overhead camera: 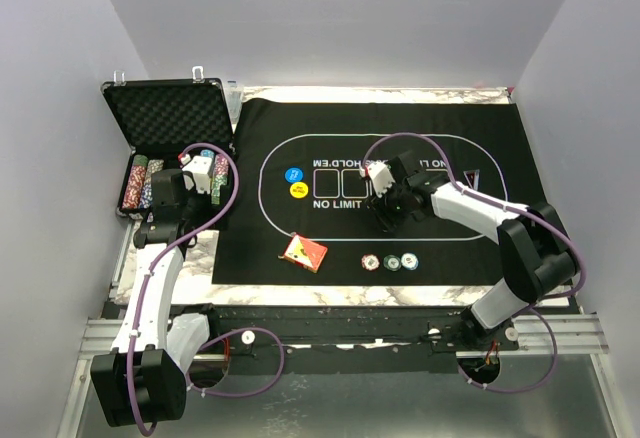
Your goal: Distribute texas hold em gaming equipment
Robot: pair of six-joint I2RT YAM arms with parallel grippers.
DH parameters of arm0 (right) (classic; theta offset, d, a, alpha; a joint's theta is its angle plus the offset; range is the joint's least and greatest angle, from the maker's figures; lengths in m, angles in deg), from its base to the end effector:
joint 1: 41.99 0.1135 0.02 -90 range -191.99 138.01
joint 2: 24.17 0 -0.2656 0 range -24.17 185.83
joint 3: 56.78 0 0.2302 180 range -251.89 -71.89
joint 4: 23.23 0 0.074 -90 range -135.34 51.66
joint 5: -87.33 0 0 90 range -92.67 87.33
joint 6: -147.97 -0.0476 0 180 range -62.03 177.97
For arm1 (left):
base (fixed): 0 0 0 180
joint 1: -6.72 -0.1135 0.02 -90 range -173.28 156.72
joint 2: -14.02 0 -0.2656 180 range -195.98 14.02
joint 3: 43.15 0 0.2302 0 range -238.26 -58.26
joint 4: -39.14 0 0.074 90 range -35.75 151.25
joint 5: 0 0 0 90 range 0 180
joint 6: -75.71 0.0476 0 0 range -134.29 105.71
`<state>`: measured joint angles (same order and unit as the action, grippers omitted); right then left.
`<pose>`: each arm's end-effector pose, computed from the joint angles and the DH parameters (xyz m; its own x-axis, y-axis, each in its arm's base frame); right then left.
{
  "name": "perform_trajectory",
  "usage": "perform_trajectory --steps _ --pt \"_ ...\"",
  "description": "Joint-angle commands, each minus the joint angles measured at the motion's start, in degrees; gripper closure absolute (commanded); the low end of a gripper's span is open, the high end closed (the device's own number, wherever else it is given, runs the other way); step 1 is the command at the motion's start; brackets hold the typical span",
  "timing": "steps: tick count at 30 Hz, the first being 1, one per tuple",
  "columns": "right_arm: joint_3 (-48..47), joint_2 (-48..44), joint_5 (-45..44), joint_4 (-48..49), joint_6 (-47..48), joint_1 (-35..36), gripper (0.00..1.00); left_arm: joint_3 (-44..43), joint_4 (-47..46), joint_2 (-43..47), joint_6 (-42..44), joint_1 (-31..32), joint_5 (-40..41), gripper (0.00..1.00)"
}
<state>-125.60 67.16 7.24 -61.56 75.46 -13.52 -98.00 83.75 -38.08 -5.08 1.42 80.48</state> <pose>0.2578 0.1491 0.1853 -0.5689 -0.6453 -0.5099 -0.7489 0.6627 -0.0031 0.1768 0.0085 0.2534 -0.6508 0.0982 -0.7528 0.1375 0.9904 0.0103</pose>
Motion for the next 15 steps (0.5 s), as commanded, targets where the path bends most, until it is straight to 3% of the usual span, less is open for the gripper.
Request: perform_trajectory --steps 1,3,5,7,15 --pt "1.31 0.3 -1.84 2.45 0.89 -0.42 0.47 -1.22 -0.1 0.06 0.19 -0.41 -1.2 0.02" --pt "1.35 0.67 -1.76 2.49 1.37 -0.35 0.42 -1.16 -0.06 0.08 0.18 -0.39 -1.28 0.02" --pt "0.98 0.95 -1.13 2.07 1.67 -0.36 0.22 -1.15 -0.07 0.07 0.28 -0.36 -1.37 0.02" --pt "0.46 0.62 0.01 1.72 1.69 -0.35 0.14 -1.15 -0.06 0.09 0.36 -0.33 -1.55 0.02" --pt "-9.51 3.42 5.49 1.78 -1.13 0.27 0.13 -1.27 -0.06 -0.45 0.33 -0.37 -1.74 0.02"
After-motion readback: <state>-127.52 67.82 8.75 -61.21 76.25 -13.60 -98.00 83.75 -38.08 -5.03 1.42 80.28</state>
